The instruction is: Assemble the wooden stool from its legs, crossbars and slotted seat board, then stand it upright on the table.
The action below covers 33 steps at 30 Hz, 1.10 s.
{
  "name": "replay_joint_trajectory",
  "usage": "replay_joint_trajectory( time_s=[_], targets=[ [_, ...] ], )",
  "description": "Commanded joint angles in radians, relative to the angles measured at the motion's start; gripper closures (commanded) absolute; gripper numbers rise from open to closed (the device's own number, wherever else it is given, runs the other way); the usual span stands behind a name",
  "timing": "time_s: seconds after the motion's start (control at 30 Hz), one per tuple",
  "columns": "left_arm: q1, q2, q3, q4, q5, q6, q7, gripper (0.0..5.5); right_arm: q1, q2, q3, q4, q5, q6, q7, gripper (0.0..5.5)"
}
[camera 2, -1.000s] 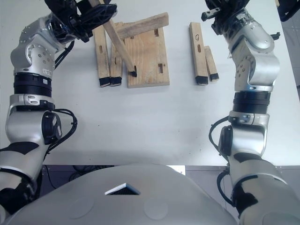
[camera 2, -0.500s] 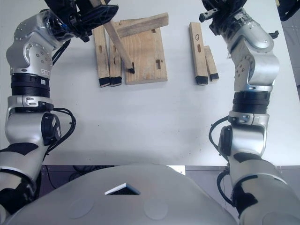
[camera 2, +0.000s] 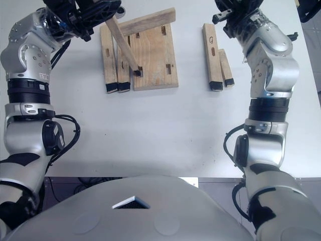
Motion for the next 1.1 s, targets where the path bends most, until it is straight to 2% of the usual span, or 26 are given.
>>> replay_joint_trajectory(
  time_s=[0.03, 0.5, 0.63, 0.9, 1.1],
  targets=[
    [-0.015, -0.005, 0.006, 0.019, 0.018, -0.017, 0.008, 3.49, -0.003, 0.013, 0.003, 0.002, 0.008, 0.006, 0.011, 5.50],
    [0.006, -0.029, -0.004, 0.000, 0.014, -0.005, 0.011, 3.49, -0.003, 0.016, 0.008, 0.004, 0.004, 0.010, 0.016, 5.50],
    [0.041, -0.020, -0.059, 0.070, 0.106, -0.104, -0.002, 3.49, -0.003, 0.017, 0.009, 0.001, 0.005, 0.012, 0.016, 5.50],
    [0.097, 0.087, -0.164, 0.083, 0.142, -0.062, -0.165, 3.49, 0.005, 0.016, 0.008, -0.004, 0.009, 0.022, 0.015, 5.50],
    [0.100, 0.098, -0.222, 0.061, 0.171, -0.085, -0.156, 3.49, 0.003, 0.013, 0.000, 0.002, 0.010, 0.023, 0.013, 5.50]
  ],
)
